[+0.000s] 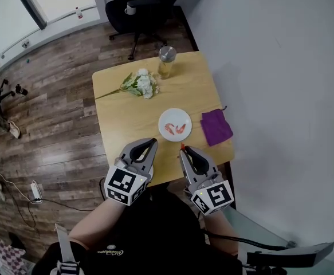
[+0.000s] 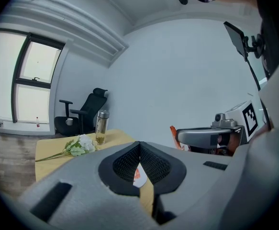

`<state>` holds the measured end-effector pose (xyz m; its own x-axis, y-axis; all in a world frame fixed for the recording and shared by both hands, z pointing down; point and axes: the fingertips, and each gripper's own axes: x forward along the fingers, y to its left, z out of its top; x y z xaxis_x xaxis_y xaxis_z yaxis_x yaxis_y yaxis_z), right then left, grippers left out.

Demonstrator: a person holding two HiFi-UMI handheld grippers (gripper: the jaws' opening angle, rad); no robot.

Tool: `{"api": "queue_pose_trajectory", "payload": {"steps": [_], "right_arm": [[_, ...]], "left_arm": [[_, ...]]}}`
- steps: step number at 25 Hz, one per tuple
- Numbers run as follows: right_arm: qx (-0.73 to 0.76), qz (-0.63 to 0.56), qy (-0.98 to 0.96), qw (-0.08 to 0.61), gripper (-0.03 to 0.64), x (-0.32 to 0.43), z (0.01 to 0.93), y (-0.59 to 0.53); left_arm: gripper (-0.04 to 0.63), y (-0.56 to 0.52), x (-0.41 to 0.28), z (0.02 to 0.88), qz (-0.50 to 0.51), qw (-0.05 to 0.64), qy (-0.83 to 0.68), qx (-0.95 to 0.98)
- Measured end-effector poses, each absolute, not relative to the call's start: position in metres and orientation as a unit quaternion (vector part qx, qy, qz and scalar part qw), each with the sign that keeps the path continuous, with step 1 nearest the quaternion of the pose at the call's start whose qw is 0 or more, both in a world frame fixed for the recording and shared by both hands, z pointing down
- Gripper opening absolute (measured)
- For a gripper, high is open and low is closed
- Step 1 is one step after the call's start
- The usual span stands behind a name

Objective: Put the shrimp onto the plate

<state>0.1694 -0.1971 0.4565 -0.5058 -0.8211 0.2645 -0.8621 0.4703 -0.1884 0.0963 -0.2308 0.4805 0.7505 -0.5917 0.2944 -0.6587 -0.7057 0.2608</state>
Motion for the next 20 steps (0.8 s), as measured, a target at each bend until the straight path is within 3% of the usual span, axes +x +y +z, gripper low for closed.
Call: {"api": "queue_pose_trajectory", "payload": {"steps": [20], "right_arm": [[0.476,0.119,-0.859,0.145,0.048,0.184,0.495,-0.251]], "left_arm": [[0.003,-0.236,0.094,0.485,0.099,0.183,-0.35,0.913]]}}
